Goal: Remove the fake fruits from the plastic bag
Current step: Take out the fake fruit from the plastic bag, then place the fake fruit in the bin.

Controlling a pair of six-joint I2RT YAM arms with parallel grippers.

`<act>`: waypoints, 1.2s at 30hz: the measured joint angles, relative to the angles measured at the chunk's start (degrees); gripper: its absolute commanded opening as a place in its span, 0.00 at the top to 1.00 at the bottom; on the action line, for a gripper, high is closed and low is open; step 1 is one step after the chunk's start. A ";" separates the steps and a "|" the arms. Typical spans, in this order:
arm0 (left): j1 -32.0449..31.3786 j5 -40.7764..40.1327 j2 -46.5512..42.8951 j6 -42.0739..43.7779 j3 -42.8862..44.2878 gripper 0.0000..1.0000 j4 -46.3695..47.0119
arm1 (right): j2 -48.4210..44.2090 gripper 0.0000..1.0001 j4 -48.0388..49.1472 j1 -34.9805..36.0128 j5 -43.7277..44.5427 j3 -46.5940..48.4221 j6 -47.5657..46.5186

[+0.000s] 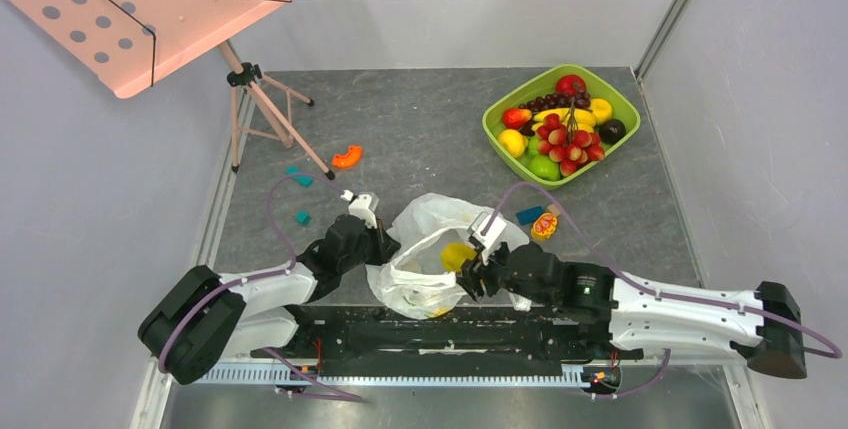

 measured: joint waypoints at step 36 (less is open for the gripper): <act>0.00 -2.36 -6.47 0.00 0.00 0.98 -6.71 | 33.00 0.58 -15.30 -42.01 -3.96 44.68 -4.63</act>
